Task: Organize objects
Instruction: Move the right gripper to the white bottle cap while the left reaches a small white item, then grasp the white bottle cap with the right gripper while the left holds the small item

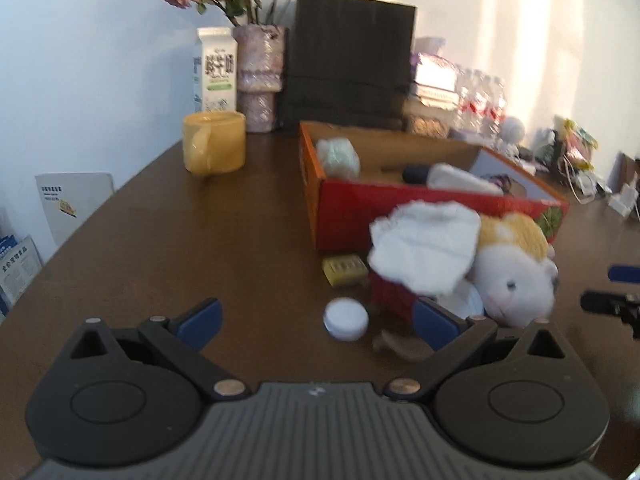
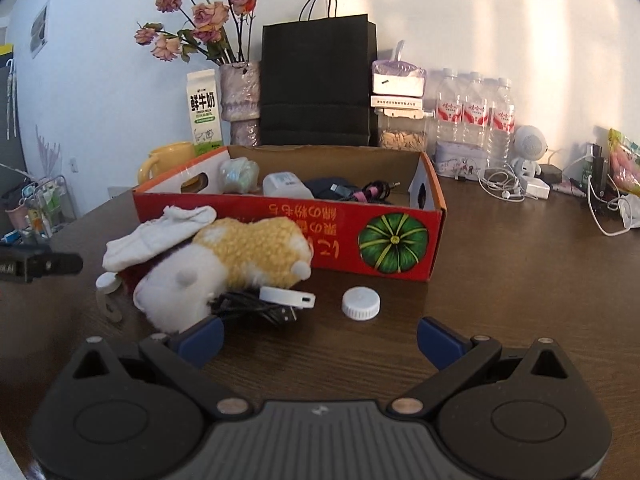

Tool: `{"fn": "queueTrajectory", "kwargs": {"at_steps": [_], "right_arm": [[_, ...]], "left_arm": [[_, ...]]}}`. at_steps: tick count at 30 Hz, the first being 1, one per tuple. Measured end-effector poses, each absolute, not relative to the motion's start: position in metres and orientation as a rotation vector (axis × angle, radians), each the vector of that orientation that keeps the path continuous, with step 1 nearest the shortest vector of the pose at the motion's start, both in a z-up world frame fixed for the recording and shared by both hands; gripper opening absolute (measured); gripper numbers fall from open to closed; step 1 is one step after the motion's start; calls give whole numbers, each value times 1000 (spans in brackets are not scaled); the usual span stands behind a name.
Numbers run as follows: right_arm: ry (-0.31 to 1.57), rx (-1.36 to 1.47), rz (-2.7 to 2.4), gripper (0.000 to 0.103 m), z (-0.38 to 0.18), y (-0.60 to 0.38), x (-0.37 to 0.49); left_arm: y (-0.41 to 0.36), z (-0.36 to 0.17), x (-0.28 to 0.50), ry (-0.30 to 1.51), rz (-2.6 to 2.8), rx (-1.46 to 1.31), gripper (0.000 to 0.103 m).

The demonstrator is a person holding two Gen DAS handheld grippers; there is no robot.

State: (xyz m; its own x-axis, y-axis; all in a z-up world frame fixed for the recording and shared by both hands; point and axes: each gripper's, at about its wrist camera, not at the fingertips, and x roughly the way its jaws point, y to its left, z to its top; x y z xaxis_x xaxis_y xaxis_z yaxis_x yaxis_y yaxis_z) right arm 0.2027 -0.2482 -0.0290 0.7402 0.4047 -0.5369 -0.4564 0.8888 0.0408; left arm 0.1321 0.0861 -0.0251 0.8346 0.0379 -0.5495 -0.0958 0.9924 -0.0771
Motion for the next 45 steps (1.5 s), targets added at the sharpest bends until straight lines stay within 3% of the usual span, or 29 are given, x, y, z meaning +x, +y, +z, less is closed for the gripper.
{"fn": "queueTrajectory", "kwargs": {"at_steps": [4, 11, 13, 17, 19, 22, 26, 45], "right_arm": [[573, -90, 468, 103, -32, -249, 202], [585, -92, 467, 103, -34, -249, 203], [586, -90, 465, 103, -35, -250, 203], [592, -87, 464, 103, -37, -251, 205], [596, -88, 464, 103, -38, -251, 206], [596, -90, 466, 103, -38, -251, 205], [594, -89, 473, 103, -39, -251, 207], [622, -117, 439, 103, -45, -257, 223]], "left_arm": [[74, -35, 132, 609, 31, -83, 102], [48, -44, 143, 624, -14, -85, 90], [43, -47, 148, 625, -9, -83, 79], [32, -51, 151, 615, 4, -40, 68], [30, -50, 151, 607, 9, -30, 43], [31, -50, 149, 602, 0, -32, 24], [36, -50, 142, 593, 2, -43, 6], [66, -11, 119, 447, 26, -125, 6]]}}
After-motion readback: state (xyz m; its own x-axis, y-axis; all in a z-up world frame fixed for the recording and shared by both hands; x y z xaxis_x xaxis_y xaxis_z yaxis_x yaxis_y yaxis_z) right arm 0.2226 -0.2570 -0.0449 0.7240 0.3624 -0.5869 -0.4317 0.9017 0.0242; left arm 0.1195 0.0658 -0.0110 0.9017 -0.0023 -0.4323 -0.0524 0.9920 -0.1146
